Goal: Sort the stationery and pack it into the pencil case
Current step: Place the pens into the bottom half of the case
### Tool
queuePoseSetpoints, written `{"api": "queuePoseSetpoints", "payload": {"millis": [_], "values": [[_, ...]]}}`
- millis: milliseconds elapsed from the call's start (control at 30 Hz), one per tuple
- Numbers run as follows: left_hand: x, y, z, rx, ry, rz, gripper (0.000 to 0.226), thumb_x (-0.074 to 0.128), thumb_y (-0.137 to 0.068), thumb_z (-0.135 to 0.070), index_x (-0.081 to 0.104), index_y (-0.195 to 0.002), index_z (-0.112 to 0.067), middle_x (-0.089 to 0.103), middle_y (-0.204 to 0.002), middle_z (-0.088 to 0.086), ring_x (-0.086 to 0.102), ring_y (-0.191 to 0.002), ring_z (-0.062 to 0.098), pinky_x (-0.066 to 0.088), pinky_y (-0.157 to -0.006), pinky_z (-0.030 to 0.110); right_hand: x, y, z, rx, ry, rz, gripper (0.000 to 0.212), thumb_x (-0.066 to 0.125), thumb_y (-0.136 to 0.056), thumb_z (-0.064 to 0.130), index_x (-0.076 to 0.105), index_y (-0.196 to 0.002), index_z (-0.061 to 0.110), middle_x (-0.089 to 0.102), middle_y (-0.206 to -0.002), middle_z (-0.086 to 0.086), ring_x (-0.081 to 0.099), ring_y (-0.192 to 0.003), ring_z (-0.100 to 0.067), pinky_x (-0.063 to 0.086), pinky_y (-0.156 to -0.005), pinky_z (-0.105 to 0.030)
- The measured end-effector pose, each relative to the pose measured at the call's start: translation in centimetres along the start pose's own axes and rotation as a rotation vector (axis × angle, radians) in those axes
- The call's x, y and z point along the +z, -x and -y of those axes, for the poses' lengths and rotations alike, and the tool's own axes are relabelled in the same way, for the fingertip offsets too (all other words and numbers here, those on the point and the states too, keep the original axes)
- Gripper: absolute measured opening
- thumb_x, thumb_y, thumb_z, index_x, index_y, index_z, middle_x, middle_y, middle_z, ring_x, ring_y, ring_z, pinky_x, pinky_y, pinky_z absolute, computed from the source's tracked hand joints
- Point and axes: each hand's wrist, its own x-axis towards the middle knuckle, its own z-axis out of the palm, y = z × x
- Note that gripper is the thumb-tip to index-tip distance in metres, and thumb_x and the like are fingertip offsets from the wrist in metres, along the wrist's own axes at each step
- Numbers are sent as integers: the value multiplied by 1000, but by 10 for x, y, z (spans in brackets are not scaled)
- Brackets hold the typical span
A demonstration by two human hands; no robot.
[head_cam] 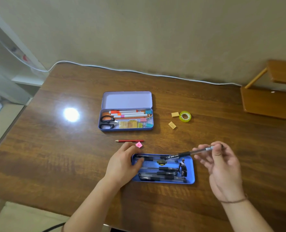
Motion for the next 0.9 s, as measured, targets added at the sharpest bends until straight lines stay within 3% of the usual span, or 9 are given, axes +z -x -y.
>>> {"api": "queuePoseSetpoints", "payload": {"millis": [100, 200, 267, 367, 467, 533, 667, 800, 900], "values": [[-7, 1, -16, 83, 153, -117, 26, 62, -89, -42, 66, -106, -22, 60, -109, -11, 57, -101, 5, 52, -81, 27, 23, 4, 6, -185, 225, 30, 34, 66, -72, 63, 64, -87, 32, 72, -82, -5, 69, -71, -23, 58, -65, -35], [-19, -3, -46, 197, 299, 57, 29, 65, -89, -44, 66, -109, -24, 64, -102, -18, 60, -92, 5, 51, -79, 28, 48, 6, 8, -372, 473, 145, 23, 65, -78, 52, 66, -88, 31, 69, -78, 7, 67, -70, -12, 55, -64, -27], [-22, -8, -64, 265, 373, 113, 20, 70, -86, -34, 67, -103, -24, 64, -90, -19, 61, -81, 6, 51, -71, 23, 64, 5, 10, -473, 595, 206, 28, 65, -78, 50, 67, -88, 25, 67, -75, 9, 65, -68, -8, 53, -60, -26], [-20, -14, -76, 231, 498, 23, 8, 73, -85, -12, 68, -88, -18, 67, -79, -12, 64, -74, 6, 50, -66, 18, 75, 4, 8, -564, 720, 289, 43, 57, -80, 57, 66, -100, 20, 65, -88, 10, 58, -75, -4, 50, -63, -20], [-21, -15, -75, -70, 902, -8, 11, 76, -77, -14, 72, -86, -9, 74, -81, 1, 71, -77, 14, 56, -71, 23, 58, 1, -2, -460, 830, 334, 41, 53, -88, 47, 62, -119, 22, 59, -112, 12, 57, -88, -4, 49, -73, -17], [-22, -15, -70, -193, 1065, -36, 17, 77, -72, -10, 71, -87, -5, 75, -81, 5, 72, -79, 18, 56, -72, 26, 44, 2, -11, -386, 918, 393, 30, 57, -90, 34, 65, -116, 23, 62, -108, 14, 58, -91, 0, 51, -77, -19], [-17, -10, -63, -260, 1031, 0, 21, 80, -68, -14, 69, -83, -4, 73, -73, 4, 71, -73, 18, 57, -69, 26, 33, 8, -28, -357, 931, 496, 23, 71, -83, 16, 70, -106, 20, 64, -93, 16, 57, -87, 6, 44, -79, -11], [-18, -7, -53, -266, 1012, -10, 21, 79, -73, -13, 68, -84, 0, 71, -72, 15, 69, -68, 27, 58, -68, 33, 27, 9, -35, -334, 935, 354, 21, 74, -79, 10, 72, -96, 22, 65, -91, 16, 60, -86, 3, 47, -77, -11], [-24, -8, -41, -285, 950, 49, 13, 76, -79, -4, 68, -88, -1, 70, -72, 16, 69, -65, 28, 59, -68, 37, 19, 8, -36, -279, 908, 267, 20, 78, -74, 10, 71, -87, 24, 64, -83, 16, 60, -77, -2, 47, -66, -10]]}}
